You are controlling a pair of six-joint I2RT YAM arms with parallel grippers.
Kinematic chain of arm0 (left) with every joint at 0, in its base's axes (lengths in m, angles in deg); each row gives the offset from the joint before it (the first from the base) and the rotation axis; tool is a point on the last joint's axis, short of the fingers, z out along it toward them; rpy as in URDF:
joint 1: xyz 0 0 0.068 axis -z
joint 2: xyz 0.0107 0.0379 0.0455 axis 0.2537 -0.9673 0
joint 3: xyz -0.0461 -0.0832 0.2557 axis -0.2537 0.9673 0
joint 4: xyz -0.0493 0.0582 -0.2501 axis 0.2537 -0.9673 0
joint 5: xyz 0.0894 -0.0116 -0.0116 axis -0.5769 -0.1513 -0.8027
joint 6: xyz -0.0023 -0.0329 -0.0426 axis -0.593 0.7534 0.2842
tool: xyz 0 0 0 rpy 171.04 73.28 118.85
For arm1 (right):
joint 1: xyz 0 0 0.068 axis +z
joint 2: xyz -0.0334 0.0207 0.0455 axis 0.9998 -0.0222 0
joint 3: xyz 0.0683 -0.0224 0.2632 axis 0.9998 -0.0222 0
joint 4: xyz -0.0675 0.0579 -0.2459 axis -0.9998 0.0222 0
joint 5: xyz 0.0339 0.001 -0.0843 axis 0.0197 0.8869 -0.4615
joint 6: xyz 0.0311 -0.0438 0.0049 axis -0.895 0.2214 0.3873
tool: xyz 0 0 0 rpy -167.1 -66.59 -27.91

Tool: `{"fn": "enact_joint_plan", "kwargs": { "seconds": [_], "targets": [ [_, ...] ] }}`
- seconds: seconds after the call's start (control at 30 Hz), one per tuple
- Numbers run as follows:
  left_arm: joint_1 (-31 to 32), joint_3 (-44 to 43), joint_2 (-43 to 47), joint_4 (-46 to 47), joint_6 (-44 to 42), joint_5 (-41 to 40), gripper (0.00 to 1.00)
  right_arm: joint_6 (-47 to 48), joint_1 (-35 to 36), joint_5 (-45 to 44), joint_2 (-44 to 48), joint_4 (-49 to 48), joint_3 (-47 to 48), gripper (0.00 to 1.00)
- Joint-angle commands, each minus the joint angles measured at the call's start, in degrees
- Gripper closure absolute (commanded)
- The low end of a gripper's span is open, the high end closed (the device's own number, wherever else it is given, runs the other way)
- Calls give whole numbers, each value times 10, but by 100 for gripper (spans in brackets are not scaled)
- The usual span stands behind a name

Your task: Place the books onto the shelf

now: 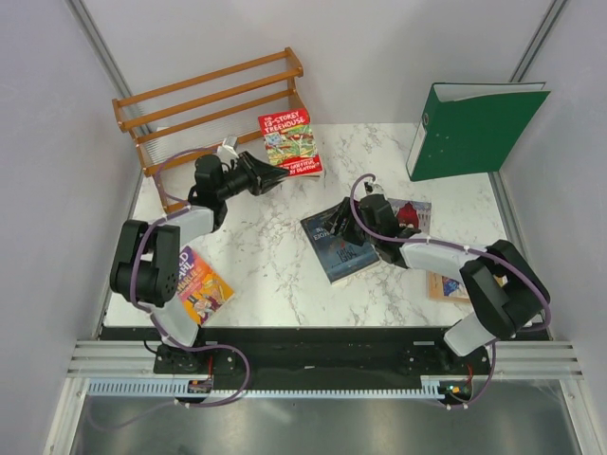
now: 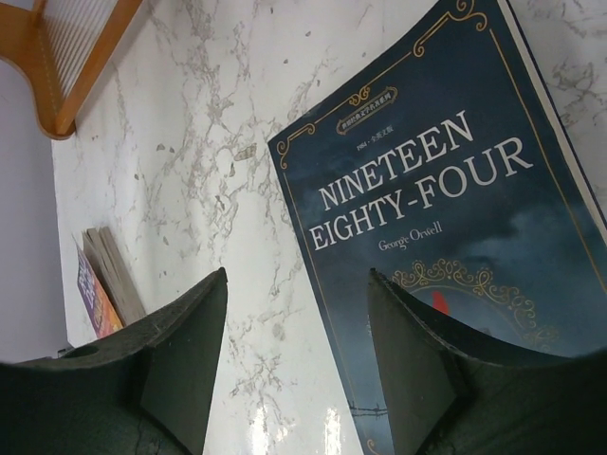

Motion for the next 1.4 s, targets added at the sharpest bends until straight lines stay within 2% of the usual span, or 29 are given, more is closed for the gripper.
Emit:
{"fn": "enact_joint_plan", "kwargs": {
  "seconds": [0.0, 0.13, 0.3, 0.5, 0.67, 0.97, 1.17, 1.37],
  "targets": [
    [-7, -83, -7, 54, 5, 12, 98, 7, -5, 10, -16, -21, -6, 33],
    [-11, -138, -45, 22, 15, 14, 98, 4, -8, 35, -42, -30, -1, 33],
    [-22, -177, -122, 80, 87, 32, 98, 0, -8, 50, -63, -35, 4, 34],
    [-36, -221, -154, 81, 91, 29, 98, 3, -12, 51, -69, -35, 4, 34],
    [-56, -251, -154, 25, 67, 28, 98, 2, -14, 55, -77, -37, 5, 34],
    [-91, -294, -181, -4, 92, 40, 98, -3, -15, 64, -89, -41, 8, 34],
    [-97, -398, -233, -81, 96, 70, 98, -2, -16, 66, -93, -38, 9, 34],
    [-101, -441, -262, -135, 106, 66, 98, -2, -17, 68, -99, -38, 11, 34]
  ]
}}
